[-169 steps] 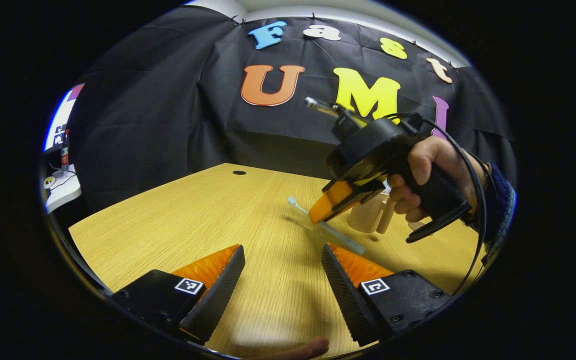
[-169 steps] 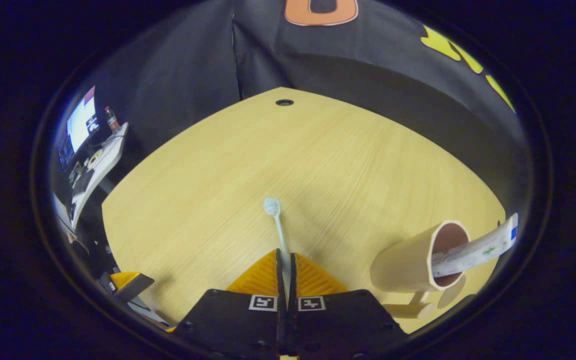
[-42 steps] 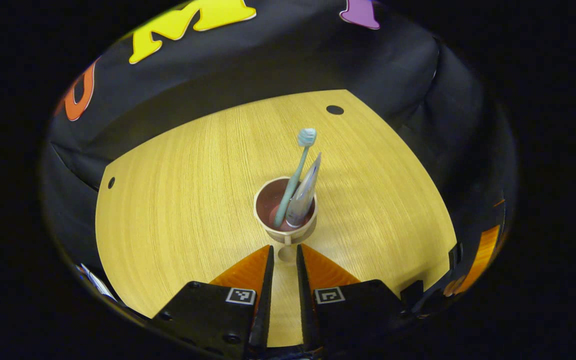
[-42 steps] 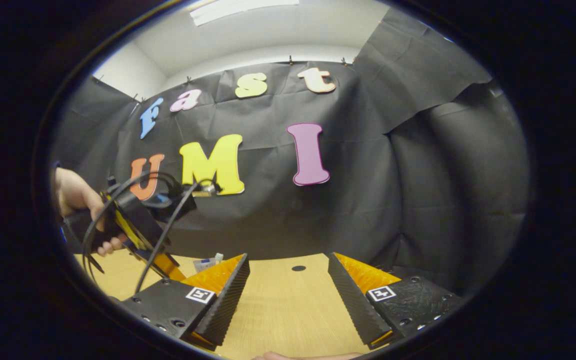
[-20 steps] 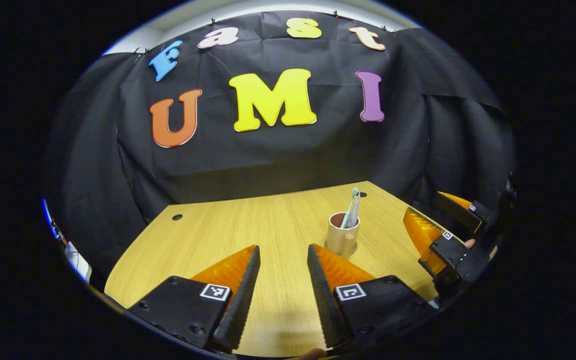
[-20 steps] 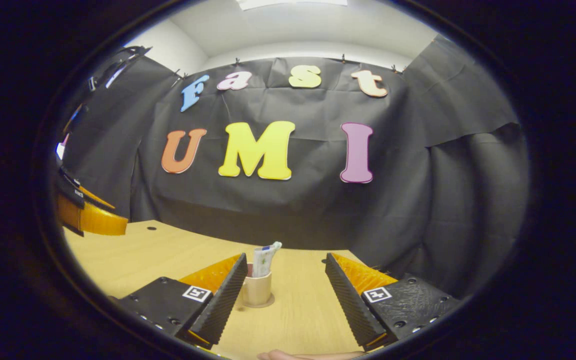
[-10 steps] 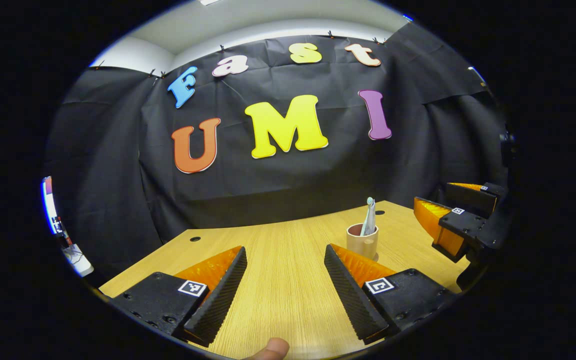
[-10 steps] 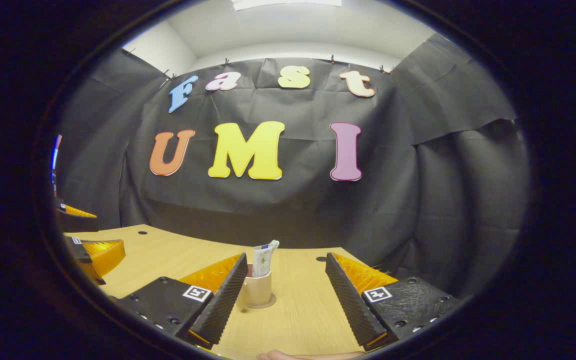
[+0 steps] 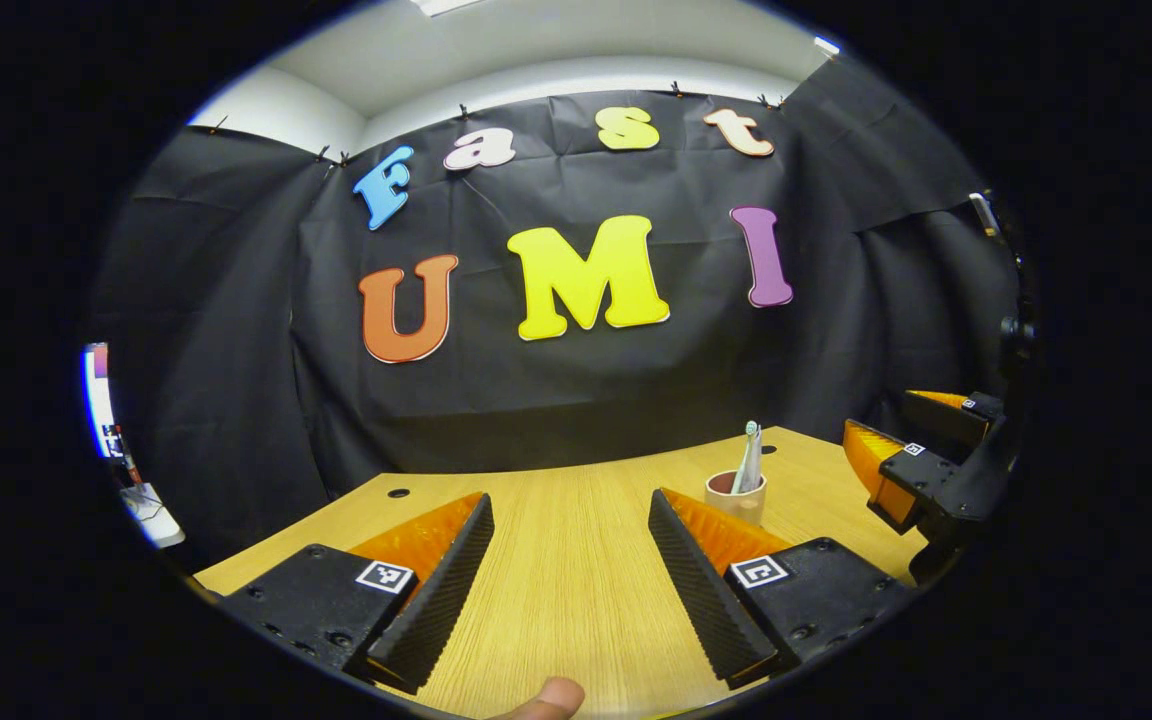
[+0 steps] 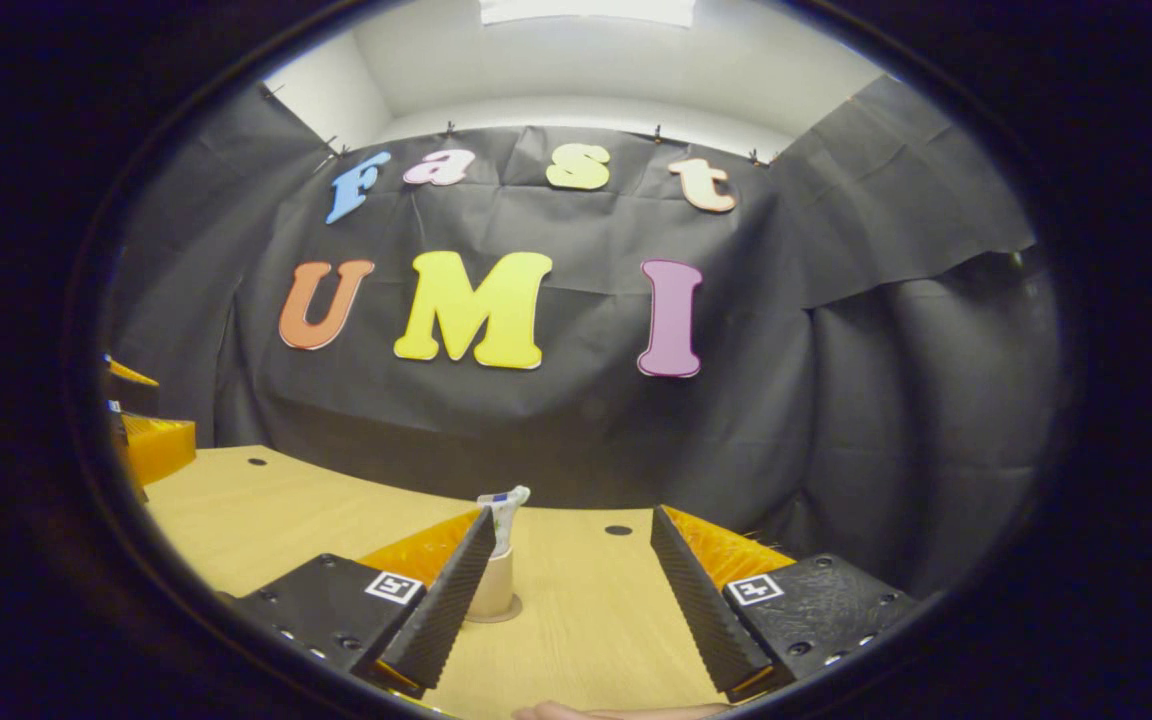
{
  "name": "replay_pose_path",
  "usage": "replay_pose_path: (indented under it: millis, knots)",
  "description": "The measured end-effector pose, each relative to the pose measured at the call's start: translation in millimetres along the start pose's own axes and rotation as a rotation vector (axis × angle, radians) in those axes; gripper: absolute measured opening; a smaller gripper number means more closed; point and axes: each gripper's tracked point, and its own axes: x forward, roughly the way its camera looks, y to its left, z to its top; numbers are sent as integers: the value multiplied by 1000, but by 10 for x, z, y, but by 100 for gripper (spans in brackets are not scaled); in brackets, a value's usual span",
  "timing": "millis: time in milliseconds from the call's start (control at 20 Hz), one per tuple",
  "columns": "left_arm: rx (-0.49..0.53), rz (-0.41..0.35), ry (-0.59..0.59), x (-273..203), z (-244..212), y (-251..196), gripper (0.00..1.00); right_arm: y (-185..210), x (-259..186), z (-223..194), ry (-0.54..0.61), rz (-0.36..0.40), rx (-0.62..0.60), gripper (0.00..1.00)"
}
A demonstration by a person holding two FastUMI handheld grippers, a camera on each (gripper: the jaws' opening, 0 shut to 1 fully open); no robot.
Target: Put the toothbrush and toothpaste on the desktop into the cup, then pick up the cup and place it on the coaster on the desktop.
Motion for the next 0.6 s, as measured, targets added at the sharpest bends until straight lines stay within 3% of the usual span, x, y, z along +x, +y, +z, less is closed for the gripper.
replay_pose_path:
  millis: [250,600]
  knots:
    - [-42,1,1,-2,-44,-3,99,-27,-34,34,-18,8,-29,94]
    - [-40,39,60,102,-272,84,99,151,-64,-29,2,93,-33,94]
